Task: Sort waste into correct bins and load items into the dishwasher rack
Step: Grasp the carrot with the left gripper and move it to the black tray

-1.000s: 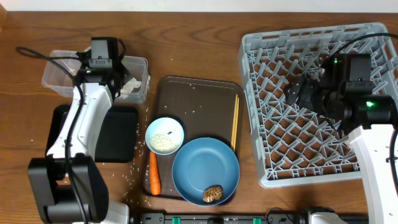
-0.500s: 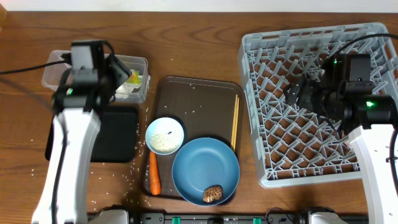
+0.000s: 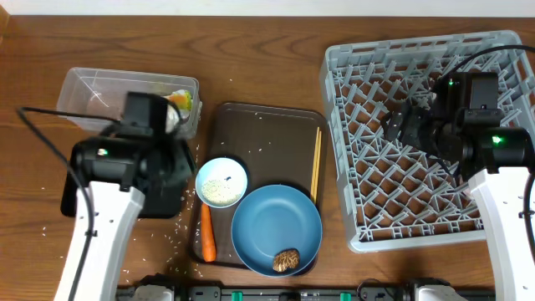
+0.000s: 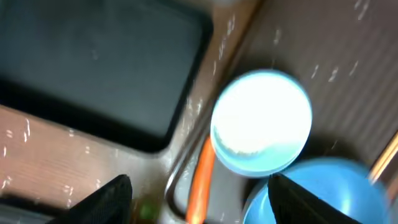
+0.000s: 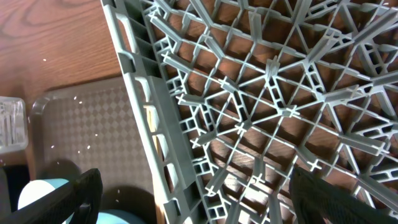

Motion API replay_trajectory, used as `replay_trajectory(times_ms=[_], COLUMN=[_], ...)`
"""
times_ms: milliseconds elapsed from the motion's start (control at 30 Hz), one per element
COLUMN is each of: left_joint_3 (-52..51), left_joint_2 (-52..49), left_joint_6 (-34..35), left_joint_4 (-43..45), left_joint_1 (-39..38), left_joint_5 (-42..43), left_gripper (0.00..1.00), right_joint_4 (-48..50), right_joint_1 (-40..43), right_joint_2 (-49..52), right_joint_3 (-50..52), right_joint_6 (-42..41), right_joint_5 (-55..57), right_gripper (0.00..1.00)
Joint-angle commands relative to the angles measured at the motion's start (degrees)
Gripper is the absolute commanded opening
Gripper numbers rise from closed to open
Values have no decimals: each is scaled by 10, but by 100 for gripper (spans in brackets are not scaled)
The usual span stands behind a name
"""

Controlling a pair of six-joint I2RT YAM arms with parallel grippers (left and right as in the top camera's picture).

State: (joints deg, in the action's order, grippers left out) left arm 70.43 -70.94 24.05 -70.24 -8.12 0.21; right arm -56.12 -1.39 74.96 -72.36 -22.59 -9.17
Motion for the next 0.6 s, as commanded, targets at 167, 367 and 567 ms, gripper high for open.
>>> replay_trajectory(times_ms=[167, 367, 567], left_joint_3=[-167, -279, -344], left_joint_2=[-4, -4, -6], left_joint_6=[33, 67, 30], left_joint_4=[18, 112, 204], left_joint_1=[-105, -118, -118], left_joint_5=[67, 68, 125], left_gripper=[71, 70, 68], right_joint_4=[0, -1, 2], right_joint_1=[-6, -6, -6], right_joint_2=[2, 2, 2], right_joint_3=[0, 0, 0], right_joint_6=[-5, -5, -5], right_joint_5=[4, 4, 4], right_gripper=[90, 90, 90])
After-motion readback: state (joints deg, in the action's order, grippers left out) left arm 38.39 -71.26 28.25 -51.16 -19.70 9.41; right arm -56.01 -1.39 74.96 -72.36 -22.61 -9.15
